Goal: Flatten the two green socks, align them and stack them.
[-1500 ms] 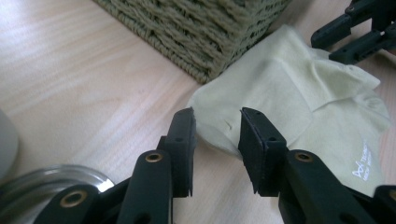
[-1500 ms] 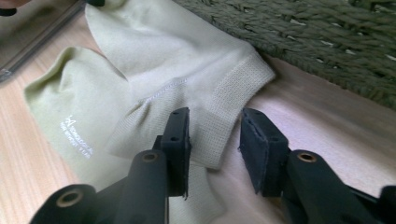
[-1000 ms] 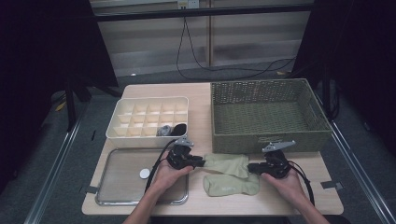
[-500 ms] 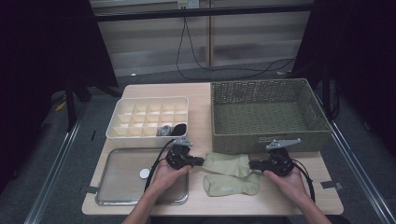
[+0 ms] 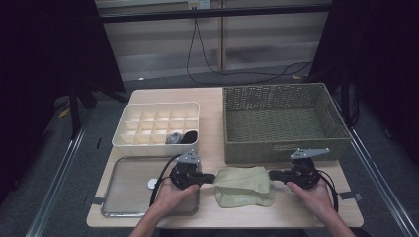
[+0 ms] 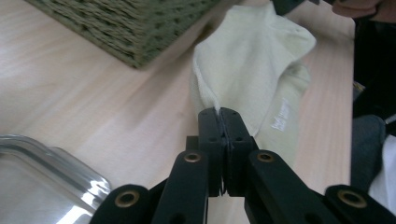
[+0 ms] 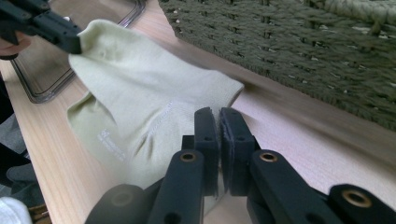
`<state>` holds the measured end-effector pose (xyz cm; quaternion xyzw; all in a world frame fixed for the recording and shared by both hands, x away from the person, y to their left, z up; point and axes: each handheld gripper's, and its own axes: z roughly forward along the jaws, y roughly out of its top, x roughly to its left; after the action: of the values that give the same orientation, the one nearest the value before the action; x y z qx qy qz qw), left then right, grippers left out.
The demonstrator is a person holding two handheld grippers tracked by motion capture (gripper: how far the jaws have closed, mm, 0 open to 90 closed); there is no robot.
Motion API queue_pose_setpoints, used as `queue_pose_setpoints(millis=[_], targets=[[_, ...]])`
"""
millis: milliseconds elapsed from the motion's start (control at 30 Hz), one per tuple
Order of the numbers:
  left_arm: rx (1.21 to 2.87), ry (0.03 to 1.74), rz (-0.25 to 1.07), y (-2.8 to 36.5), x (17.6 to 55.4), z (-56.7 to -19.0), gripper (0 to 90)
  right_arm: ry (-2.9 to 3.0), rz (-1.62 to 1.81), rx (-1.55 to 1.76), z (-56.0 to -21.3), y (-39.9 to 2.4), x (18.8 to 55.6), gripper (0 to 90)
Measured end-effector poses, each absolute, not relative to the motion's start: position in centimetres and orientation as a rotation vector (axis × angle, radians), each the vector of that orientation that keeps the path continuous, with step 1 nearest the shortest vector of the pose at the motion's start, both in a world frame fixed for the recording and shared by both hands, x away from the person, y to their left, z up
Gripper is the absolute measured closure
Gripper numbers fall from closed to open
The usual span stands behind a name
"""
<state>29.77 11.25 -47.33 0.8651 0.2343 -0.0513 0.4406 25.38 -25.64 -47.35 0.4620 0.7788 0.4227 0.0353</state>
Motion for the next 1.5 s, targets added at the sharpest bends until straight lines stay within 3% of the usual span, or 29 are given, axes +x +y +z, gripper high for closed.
queue_pose_setpoints(millis=[567, 1033, 1200, 1500], targets=[[2.197, 0.513, -0.196, 11.5, 26.4, -48.1, 87.8, 2.432, 1.271, 1.412, -47.8, -25.8, 23.1, 85.6], [2.184, 0.520, -0.196, 11.6, 27.3, -48.0, 66.9, 2.463, 1.226, 1.394, -48.4, -25.4, 23.6, 81.0], [2.145, 0.540, -0.181, 11.7, 28.1, -47.5, 63.8, 2.456, 1.210, 1.404, -48.3, -25.3, 23.6, 81.6], [2.129, 0.578, -0.194, 11.2, 29.7, -48.1, 68.0, 2.450, 1.221, 1.406, -48.3, -25.3, 24.0, 89.4]])
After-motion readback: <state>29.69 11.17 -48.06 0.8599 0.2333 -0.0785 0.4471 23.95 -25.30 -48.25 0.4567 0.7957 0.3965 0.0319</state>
